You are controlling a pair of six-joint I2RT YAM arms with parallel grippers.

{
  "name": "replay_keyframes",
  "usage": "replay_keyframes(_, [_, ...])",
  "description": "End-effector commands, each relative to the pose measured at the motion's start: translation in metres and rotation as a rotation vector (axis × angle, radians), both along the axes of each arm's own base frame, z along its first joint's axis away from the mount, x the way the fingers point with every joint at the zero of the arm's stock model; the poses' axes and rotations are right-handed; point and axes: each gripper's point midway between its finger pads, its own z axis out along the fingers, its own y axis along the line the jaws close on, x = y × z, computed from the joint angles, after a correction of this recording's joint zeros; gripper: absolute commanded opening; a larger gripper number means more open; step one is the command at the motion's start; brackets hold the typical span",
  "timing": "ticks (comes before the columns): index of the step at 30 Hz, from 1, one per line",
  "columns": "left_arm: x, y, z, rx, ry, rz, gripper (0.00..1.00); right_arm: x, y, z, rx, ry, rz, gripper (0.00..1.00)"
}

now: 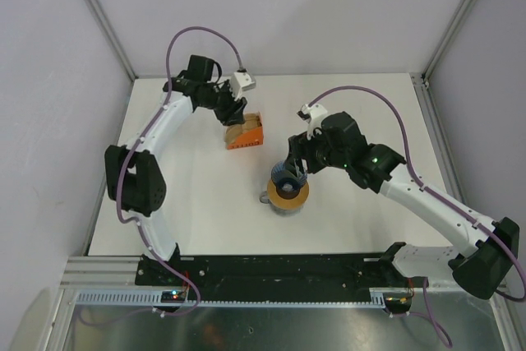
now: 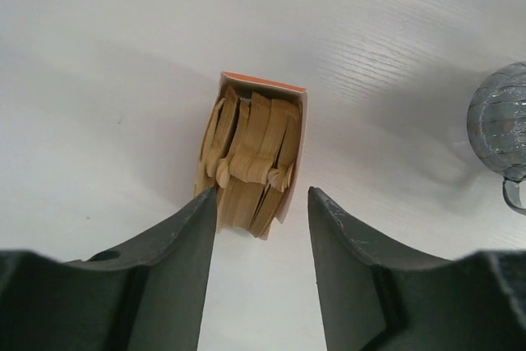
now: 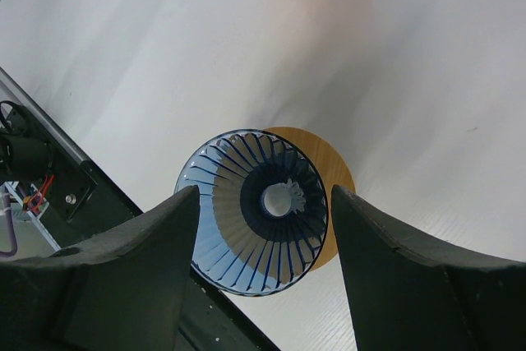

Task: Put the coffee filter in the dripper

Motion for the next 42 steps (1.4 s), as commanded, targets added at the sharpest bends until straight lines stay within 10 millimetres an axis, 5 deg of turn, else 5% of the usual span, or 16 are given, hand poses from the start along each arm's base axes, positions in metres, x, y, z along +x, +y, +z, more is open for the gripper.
replay_keyframes(1, [0.014,0.008,0.027,0.020,-0.114,-0.005,0.55,0.002,0.009,0.018,0.040,-0.043,0.025,0.70])
replay_keyframes(5, [0.030,0.013,0.012,0.068,-0.116,0.010,0.55,0.000,0.009,0.016,0.034,-0.040,0.023,0.70])
replay_keyframes(12, [0.050,0.017,0.003,0.123,-0.164,-0.012,0.40,-0.003,0.007,0.015,0.020,-0.036,0.019,0.70])
replay_keyframes(42, [0.053,0.014,-0.037,0.150,-0.124,-0.088,0.26,-0.004,0.004,0.018,0.016,-0.052,0.010,0.71])
